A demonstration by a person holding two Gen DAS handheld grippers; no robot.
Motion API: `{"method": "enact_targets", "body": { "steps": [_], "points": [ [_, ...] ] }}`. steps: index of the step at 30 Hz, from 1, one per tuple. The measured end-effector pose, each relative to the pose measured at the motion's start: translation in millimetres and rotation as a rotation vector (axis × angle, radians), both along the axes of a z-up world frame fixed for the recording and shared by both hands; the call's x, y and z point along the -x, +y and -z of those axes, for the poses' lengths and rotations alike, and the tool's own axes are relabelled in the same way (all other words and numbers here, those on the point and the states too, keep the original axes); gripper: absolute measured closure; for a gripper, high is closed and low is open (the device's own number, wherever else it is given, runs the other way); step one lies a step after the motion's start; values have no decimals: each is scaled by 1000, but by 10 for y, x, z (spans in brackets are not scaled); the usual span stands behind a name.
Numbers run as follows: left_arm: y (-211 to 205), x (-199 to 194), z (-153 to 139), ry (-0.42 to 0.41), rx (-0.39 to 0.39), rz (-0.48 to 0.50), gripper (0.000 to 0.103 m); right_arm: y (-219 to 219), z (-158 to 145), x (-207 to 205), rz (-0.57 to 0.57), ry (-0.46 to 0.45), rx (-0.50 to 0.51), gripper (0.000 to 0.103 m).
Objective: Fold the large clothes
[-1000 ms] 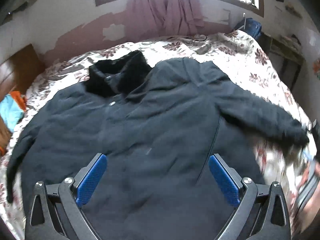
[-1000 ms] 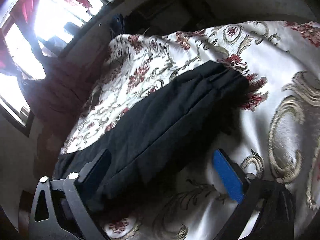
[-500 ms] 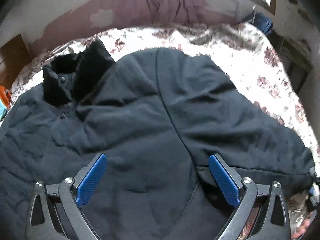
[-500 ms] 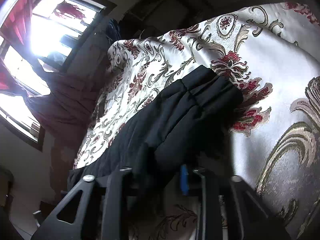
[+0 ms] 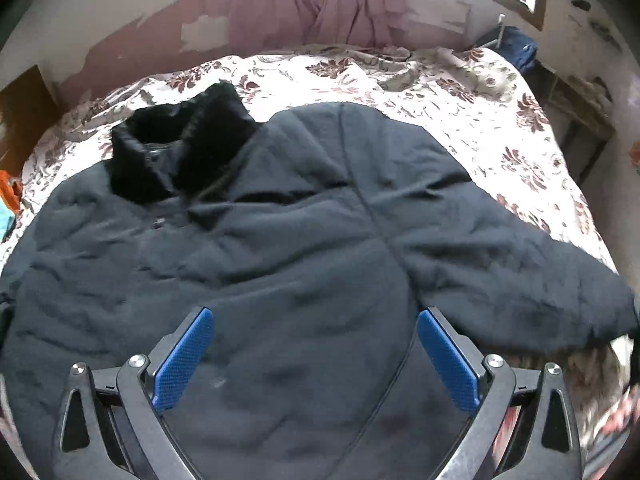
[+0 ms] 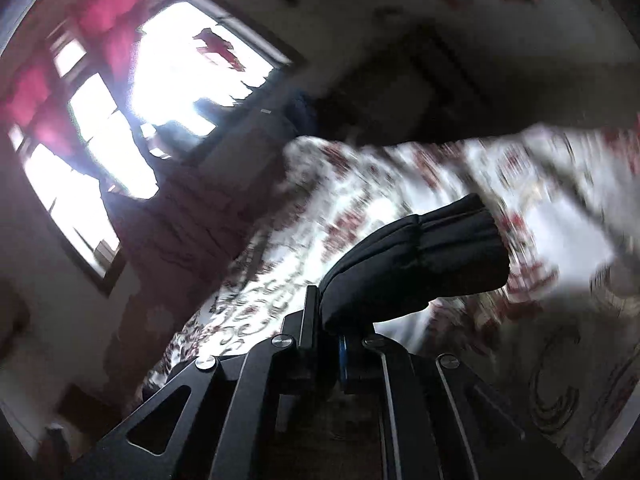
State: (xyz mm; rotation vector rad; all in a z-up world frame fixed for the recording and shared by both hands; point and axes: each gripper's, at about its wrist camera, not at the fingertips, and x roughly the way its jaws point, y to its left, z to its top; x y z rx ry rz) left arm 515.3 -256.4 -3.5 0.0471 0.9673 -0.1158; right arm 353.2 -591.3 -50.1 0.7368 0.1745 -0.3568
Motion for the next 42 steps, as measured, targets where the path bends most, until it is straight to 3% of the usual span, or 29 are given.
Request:
{"method": "enact_targets", "body": {
  "steps": [6,9,14,17,22,25,29,31,33,34,38,42],
  "points": [
    [837,391,-361,8,61,15,0,930,-913,-23,-142,-80,262,96],
    [1275,564,-465,-3,55,-1,0,1633,-1416,-172,-283,-112,428,96],
    [2050,893,-640,-65,50,-54,0,2861,-1759,-427,-498,-104,651,96],
    [2546,1121,-641,-102,52,-124,0,3586,-1687,-580,-627,-63,771,96],
    [3234,1448,-527,-156,38,-226,0,4530,-1227,-807,-827,50,894,96],
    [3517,1569,-465,-177,21,-263,0,4934,-816,-851,-942,139,923,96],
    [3860,1629,-370,-179,46,-315,0,5425,-149,-982,-1115,352,955,91],
    [3973,1629,-305,-171,65,-337,0,5521,126,-923,-1202,452,948,81],
    [4057,1658,-241,-167,68,-345,0,5424,211,-856,-1273,452,900,45],
    [4078,1651,-200,-165,70,-347,0,5322,143,-740,-1309,434,864,39],
    [4073,1669,-77,-165,80,-333,0,4981,-139,-539,-1295,389,880,35],
    [3954,1571,10,-170,111,-311,0,4372,-411,-700,-1067,399,910,35]
  ]
}}
